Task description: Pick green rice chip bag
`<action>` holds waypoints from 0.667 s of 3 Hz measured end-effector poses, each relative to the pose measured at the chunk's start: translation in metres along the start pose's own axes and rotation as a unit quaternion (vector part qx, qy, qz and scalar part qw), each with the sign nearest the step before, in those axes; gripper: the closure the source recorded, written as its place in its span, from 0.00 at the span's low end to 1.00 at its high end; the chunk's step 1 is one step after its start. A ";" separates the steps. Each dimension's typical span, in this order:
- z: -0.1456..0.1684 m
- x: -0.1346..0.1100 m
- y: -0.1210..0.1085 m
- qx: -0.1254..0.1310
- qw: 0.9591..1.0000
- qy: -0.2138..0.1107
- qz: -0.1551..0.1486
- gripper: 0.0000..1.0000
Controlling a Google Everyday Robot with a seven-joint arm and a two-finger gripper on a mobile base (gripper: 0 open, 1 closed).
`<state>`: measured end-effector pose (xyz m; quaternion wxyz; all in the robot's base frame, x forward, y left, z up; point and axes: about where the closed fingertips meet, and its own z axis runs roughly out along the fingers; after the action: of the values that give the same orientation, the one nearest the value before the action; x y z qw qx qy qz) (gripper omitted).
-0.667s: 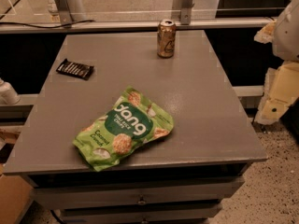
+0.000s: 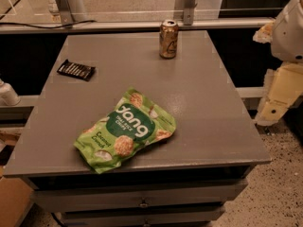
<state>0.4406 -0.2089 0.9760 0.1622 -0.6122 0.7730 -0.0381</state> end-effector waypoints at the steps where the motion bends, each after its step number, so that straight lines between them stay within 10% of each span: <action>1: 0.014 -0.031 0.013 -0.016 0.997 -0.003 -0.069 0.00; 2: 0.031 -0.063 0.034 -0.036 0.989 -0.011 -0.145 0.00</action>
Offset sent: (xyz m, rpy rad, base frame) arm -0.0221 0.1212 -0.0536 -0.0827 0.0677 0.5034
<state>0.4303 -0.1354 0.9504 0.1411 -0.7239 0.6748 -0.0270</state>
